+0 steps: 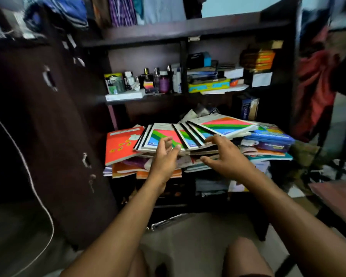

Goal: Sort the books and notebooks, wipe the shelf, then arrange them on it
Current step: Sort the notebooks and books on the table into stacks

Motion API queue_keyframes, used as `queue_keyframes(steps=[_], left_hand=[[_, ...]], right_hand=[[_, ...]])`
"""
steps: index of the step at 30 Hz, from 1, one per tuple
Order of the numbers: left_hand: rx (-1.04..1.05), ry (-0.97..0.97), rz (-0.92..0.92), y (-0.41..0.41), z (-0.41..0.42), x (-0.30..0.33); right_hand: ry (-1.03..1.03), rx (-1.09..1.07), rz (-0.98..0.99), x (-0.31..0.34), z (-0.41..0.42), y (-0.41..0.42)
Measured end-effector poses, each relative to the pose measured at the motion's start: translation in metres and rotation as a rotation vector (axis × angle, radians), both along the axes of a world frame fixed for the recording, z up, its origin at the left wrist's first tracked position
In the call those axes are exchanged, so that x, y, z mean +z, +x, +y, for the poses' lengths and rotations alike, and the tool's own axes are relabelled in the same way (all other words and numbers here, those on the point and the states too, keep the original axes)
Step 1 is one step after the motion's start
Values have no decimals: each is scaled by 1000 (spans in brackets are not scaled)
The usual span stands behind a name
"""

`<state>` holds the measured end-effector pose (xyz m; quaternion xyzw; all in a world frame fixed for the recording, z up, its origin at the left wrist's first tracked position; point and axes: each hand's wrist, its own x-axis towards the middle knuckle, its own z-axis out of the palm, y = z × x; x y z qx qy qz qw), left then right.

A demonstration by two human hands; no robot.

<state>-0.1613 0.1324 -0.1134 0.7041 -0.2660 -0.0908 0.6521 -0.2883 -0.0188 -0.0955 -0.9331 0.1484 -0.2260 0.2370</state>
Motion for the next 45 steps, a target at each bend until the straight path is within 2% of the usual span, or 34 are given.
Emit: queue_keyframes(steps=[2, 5, 10, 12, 14, 16, 21, 26, 30, 33, 35, 40, 45], left_hand=[[-9, 56, -54, -6, 0, -1], [-5, 277, -321, -8, -14, -6], [75, 814, -797, 18, -50, -4], [124, 903, -826, 41, -70, -11], [136, 898, -804, 56, -83, -19], [180, 884, -878, 60, -89, -26], [269, 834, -885, 66, -101, -28], [179, 477, -1032, 70, -109, -13], [103, 346, -1131, 61, -99, -4], [103, 199, -1056, 58, -75, -7], [136, 232, -962, 58, -64, -9], [21, 449, -1089, 76, -63, -10], [-235, 375, -1066, 92, -85, 5]], right_hand=[[15, -27, 0, 0, -5, -7], [-38, -60, 0, -7, -20, -4], [-426, -249, 96, -22, -80, 21], [-532, -230, 129, -29, -106, 45], [-550, -144, 125, -33, -120, 64], [-586, -92, 66, -37, -120, 73], [-595, -50, -39, -47, -132, 81], [-614, -55, -128, -27, -137, 70], [-668, 14, -118, -5, -132, 51], [-667, 45, -102, 3, -122, 34], [-651, 73, -87, 4, -115, 27], [-631, 148, -27, 0, -104, 29], [-612, 213, 36, 0, -108, 34]])
